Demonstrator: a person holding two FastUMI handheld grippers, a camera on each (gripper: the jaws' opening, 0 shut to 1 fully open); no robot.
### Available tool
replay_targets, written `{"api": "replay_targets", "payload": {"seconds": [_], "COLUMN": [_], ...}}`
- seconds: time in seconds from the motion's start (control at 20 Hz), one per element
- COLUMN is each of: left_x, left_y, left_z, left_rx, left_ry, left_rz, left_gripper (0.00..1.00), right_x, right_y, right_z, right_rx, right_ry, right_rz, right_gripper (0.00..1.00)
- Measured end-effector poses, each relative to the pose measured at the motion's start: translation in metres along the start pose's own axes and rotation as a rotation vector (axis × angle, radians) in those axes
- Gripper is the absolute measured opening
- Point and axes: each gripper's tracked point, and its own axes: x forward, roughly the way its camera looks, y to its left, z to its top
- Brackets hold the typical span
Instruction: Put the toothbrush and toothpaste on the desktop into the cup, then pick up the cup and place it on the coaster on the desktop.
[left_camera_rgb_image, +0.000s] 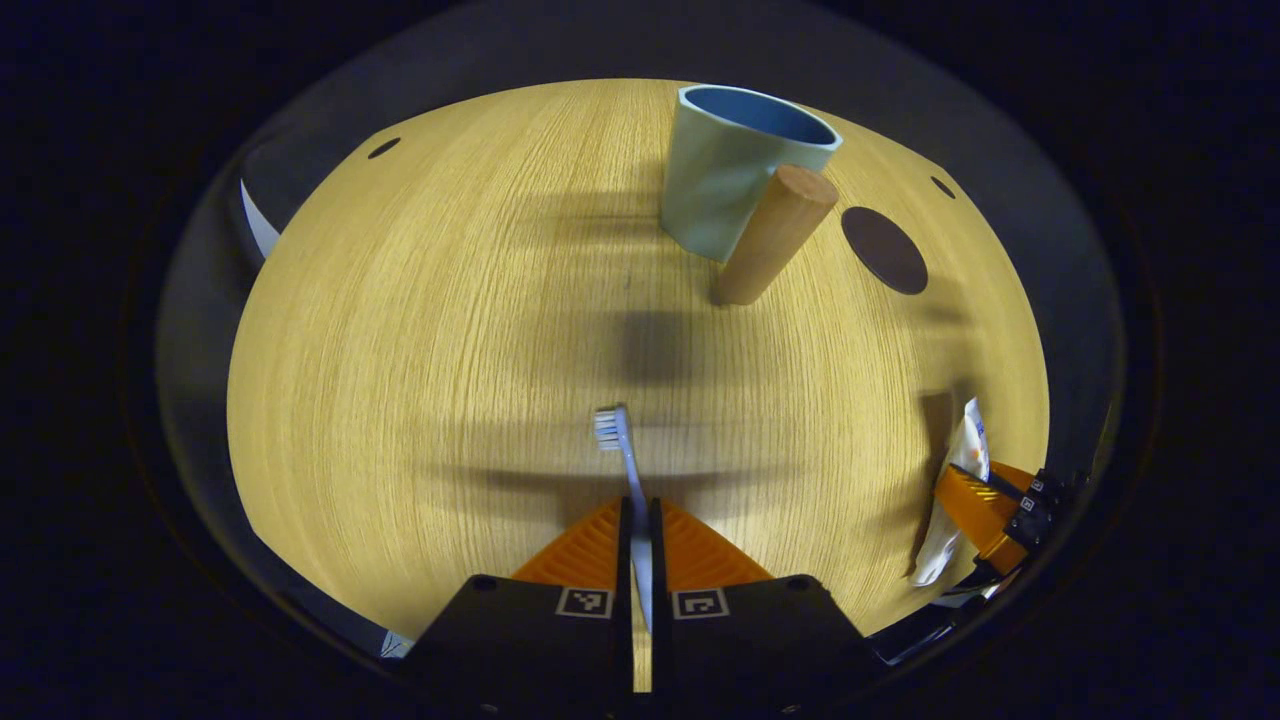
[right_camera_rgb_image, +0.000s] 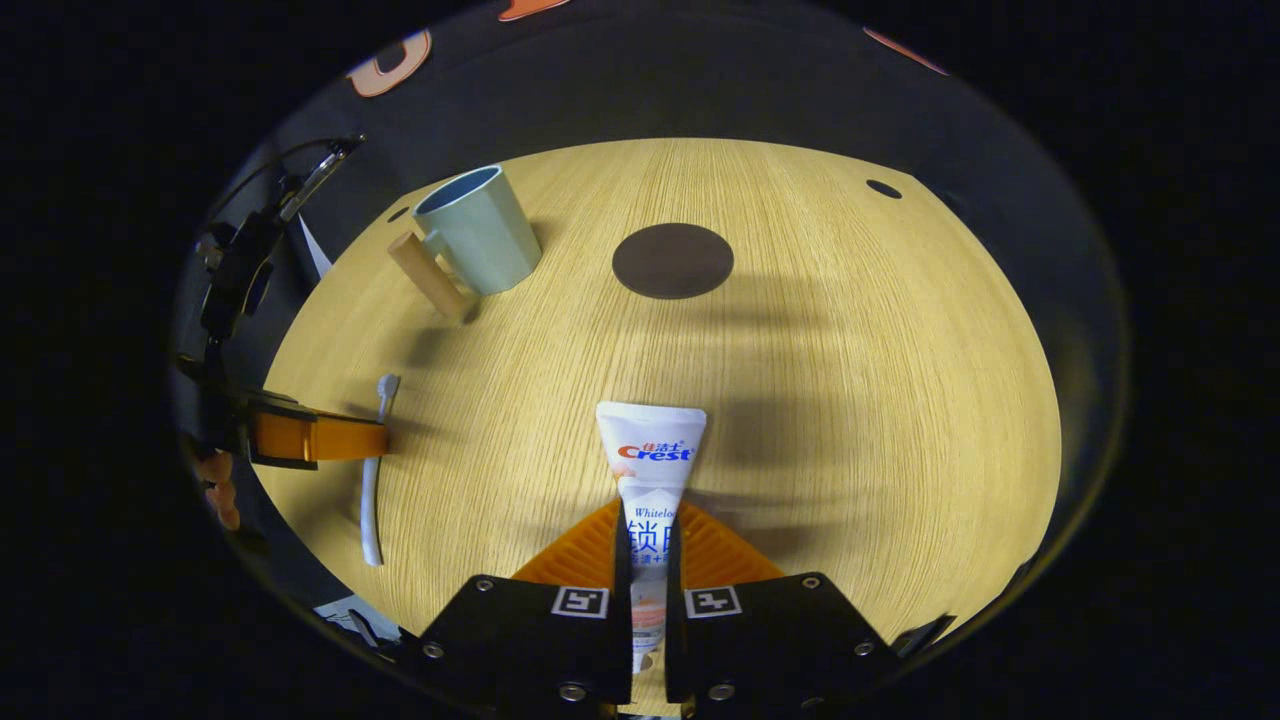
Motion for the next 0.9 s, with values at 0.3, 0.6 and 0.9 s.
{"api": "replay_targets", "payload": {"seconds": [0.3,0.6,0.9], "left_x": [-0.020,-0.050,-0.087], "left_y": [0.002,0.013,0.004], "left_z": [0.030,0.054,0.062], "left_rx": [0.014,0.053,0.064], "left_ry": [-0.079,-0.194,-0.305], "left_rz": [-0.025,-0.047,-0.100], "left_gripper": [0.07,0.07,0.07], "right_x": [-0.003,-0.010,-0.024], "right_y": [0.002,0.001,-0.001], "right_z": [0.007,0.026,0.055], "right_rx": [0.022,0.015,0.004], "right_ry": [-0.052,-0.165,-0.295], "right_rz": [0.060,0.064,0.064], "right_gripper": [0.08,0.07,0.07]}}
